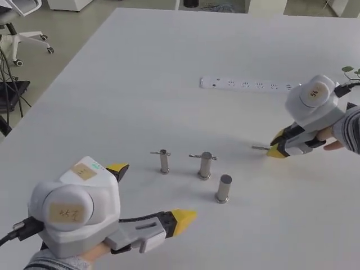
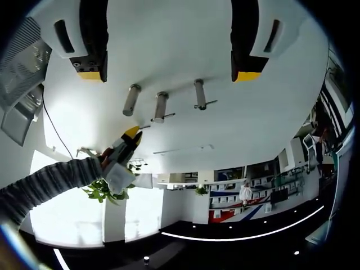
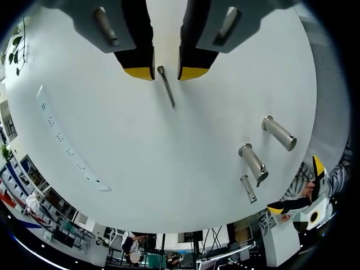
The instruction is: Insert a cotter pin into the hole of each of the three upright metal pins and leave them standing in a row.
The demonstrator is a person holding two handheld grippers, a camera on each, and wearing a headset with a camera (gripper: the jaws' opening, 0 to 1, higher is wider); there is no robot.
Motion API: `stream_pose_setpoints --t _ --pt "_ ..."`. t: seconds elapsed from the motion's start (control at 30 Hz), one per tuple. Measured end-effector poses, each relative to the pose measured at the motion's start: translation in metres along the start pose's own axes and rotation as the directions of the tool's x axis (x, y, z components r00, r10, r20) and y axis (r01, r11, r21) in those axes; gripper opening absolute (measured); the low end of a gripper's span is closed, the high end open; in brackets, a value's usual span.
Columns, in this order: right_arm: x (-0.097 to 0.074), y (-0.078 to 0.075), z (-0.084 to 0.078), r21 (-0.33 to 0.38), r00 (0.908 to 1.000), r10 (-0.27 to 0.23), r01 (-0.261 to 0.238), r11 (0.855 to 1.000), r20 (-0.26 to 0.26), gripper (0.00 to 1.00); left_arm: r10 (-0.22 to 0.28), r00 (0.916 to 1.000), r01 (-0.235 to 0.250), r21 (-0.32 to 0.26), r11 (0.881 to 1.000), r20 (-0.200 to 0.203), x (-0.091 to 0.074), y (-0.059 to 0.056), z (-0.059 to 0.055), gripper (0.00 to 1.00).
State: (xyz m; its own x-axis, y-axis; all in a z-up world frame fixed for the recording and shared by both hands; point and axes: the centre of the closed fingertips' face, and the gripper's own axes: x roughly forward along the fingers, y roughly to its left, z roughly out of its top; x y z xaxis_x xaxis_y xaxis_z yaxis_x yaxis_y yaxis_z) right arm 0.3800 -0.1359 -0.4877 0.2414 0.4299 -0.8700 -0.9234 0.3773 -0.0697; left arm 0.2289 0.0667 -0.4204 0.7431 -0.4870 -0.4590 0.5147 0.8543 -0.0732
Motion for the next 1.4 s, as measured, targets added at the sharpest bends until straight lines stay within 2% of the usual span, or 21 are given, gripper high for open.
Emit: stream_pose_setpoints --t 0.1,0.33,0.4,0.47,0.53,0.6,0.7,0.9,0.97,1.1,1.23,1.4 --pt "0.001 -0.002 0.001 0.007 1.0 0.007 -0.007 1.0 0.0 0.09 0.003 1.0 -0.003 -0.002 1.0 0.001 0.0 0.001 0.0 0.9" --pt "0.0 -0.003 -0.004 0.011 0.9988 0.018 -0.018 1.0 -0.045 0.0 0.004 1.0 -0.004 0.002 1.0 -0.002 -0.002 0.003 0.0 0.88" --pt "0.0 -0.005 -0.005 -0.03 0.9973 0.018 -0.02 0.999 -0.071 0.0 -0.001 1.0 0.001 0.001 1.0 -0.007 -0.002 0.002 -0.001 0.86" --pt "0.001 -0.004 -0.004 -0.038 0.9964 0.017 -0.02 0.999 -0.083 0.0 -0.002 1.0 0.002 0.003 1.0 -0.006 -0.003 0.002 0.0 0.86" --pt "0.001 -0.005 -0.004 -0.072 0.9943 0.011 -0.019 0.997 -0.106 0.0 0.001 1.0 -0.001 -0.002 1.0 0.007 -0.002 0.002 0.002 0.86" --pt "0.0 -0.004 -0.004 -0.133 0.9928 0.0 -0.016 0.991 -0.12 0.0 0.0 0.9999 0.0 -0.006 1.0 0.011 -0.002 0.002 0.003 0.85" --pt "0.001 -0.009 -0.007 -0.138 0.9928 -0.002 -0.015 0.99 -0.12 0.0 -0.004 1.0 0.004 0.002 1.0 0.005 -0.002 0.001 0.004 0.84" --pt "-0.002 -0.007 -0.003 -0.144 0.997 -0.026 0.016 0.989 -0.072 0.0 -0.027 0.9995 0.027 -0.016 1.0 0.015 0.001 -0.002 0.01 0.79" --pt "-0.007 -0.007 0.004 -0.16 0.9983 -0.049 0.043 0.986 -0.032 0.0 -0.038 0.999 0.038 -0.008 0.999 0.022 0.002 -0.004 0.016 0.76" --pt "-0.015 0.001 0.018 -0.197 0.9978 -0.057 0.063 0.978 0.032 0.0 -0.056 0.9982 0.055 0.016 0.998 0.023 0.005 -0.007 0.024 0.74" --pt "-0.026 0.012 0.034 -0.255 0.9918 -0.073 0.098 0.962 0.104 0.0 -0.081 0.9956 0.08 0.021 0.997 0.047 0.008 -0.012 0.038 0.72" --pt "-0.04 0.03 0.048 -0.302 0.9855 -0.073 0.117 0.946 0.153 0.0 -0.123 0.9907 0.121 0.027 0.992 0.059 0.015 -0.02 0.052 0.66"
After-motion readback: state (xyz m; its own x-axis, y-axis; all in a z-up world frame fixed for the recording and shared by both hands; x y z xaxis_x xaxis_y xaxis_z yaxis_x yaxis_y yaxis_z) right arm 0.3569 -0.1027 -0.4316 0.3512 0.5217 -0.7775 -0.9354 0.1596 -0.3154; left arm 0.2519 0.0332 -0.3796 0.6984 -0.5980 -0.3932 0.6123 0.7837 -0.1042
